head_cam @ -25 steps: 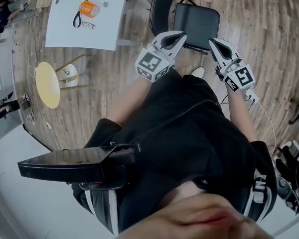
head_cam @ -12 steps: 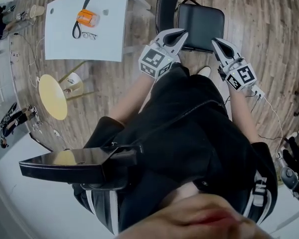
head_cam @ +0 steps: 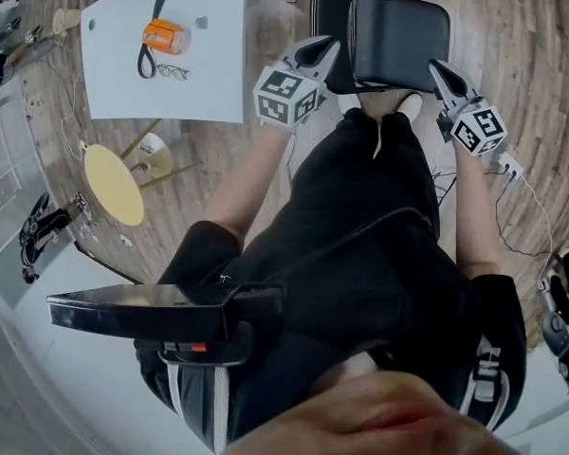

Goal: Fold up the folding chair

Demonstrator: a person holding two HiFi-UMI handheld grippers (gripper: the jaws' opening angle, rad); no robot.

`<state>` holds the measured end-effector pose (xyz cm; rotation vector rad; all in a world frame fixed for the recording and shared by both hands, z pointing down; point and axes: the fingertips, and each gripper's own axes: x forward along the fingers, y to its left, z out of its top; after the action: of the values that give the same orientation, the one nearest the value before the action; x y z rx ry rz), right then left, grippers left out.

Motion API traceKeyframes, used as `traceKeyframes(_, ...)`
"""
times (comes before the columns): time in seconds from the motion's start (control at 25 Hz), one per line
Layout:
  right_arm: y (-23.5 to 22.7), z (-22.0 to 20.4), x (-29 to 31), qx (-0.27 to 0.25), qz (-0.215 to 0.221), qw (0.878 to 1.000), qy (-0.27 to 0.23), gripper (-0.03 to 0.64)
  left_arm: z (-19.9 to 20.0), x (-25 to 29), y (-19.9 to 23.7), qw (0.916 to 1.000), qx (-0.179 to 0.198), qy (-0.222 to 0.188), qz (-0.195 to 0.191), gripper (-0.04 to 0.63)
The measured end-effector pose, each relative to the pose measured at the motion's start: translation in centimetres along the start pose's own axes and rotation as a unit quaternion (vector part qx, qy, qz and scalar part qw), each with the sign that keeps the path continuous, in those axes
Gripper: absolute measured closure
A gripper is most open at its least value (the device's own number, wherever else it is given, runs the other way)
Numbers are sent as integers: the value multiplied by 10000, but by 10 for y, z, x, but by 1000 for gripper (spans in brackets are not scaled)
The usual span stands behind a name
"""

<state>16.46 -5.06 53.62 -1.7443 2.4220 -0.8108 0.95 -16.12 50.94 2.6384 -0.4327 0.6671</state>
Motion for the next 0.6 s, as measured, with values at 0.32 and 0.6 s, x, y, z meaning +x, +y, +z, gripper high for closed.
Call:
traceKeyframes(0.32,-101,-87,18,531,142,9970,544,606,-66,35,82,9883,-723,1111,748,499)
traceKeyframes(0.6,-178,-171,19,1175,25,9903,736,603,-117,63,129,9694,-1144,1922,1007,387)
